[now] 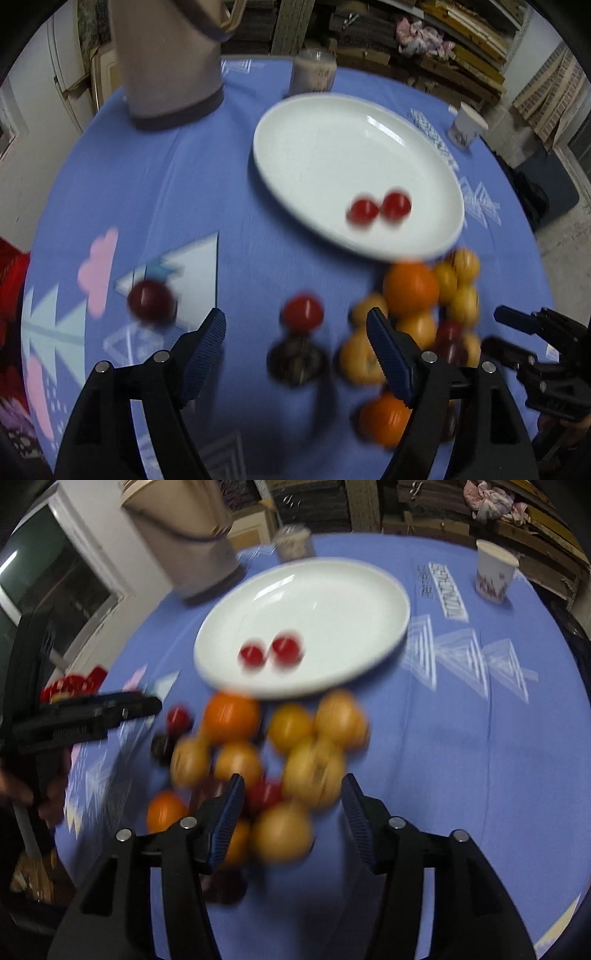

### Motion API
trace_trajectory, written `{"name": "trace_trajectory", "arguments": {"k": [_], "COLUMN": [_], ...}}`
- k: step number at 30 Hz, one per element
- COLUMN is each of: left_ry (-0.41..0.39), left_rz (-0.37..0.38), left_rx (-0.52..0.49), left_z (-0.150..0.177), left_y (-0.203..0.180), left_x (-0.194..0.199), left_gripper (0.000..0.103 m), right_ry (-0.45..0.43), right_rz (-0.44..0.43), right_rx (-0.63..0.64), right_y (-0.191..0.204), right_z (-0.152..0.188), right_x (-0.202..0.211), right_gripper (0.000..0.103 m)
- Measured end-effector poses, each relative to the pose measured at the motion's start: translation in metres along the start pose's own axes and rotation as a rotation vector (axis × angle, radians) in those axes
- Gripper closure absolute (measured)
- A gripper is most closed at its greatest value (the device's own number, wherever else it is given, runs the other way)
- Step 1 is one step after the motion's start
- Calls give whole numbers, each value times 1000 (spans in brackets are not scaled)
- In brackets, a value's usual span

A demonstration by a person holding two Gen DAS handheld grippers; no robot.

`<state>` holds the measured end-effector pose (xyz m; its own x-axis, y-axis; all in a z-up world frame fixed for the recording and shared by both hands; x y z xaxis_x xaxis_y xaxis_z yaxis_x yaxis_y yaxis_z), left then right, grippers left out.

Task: Organize fruits
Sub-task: 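Carry both cherry tomatoes onto the white plate and open both tools, then grasp a dark brown fruit with the right tool while the left tool grasps a tangerine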

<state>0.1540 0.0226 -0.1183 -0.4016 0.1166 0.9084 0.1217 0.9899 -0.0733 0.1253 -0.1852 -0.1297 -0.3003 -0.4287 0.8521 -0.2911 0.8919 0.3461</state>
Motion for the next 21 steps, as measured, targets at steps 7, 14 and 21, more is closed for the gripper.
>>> {"name": "trace_trajectory", "arguments": {"k": [7, 14, 21], "left_ry": [89, 116, 124], "left_rz": [18, 27, 27], "left_rx": [21, -5, -32], "left_z": [52, 74, 80], "left_y": [-7, -16, -26], "left_x": [-3, 3, 5], "left_gripper": [21, 21, 16], "right_ry": [76, 79, 80], "right_rz": [-22, -54, -5], "right_rx": [107, 113, 185], "right_y": [30, 40, 47], "right_z": [61, 69, 69], "right_x": [-6, -4, -23], "right_gripper": [47, 47, 47]}}
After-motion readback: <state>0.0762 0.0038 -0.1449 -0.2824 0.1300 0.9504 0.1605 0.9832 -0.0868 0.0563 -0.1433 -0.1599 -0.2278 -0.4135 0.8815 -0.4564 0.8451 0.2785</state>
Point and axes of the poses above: each gripper's, at about its wrist camera, not at the fingertips, and x roughly against the way its jaws point, y to its left, z to its underside, the point moved 7 cm from there along -x, roughly the way its jaws point, and after that the axes turned 8 degrees about -x, right-handed, at the moved point
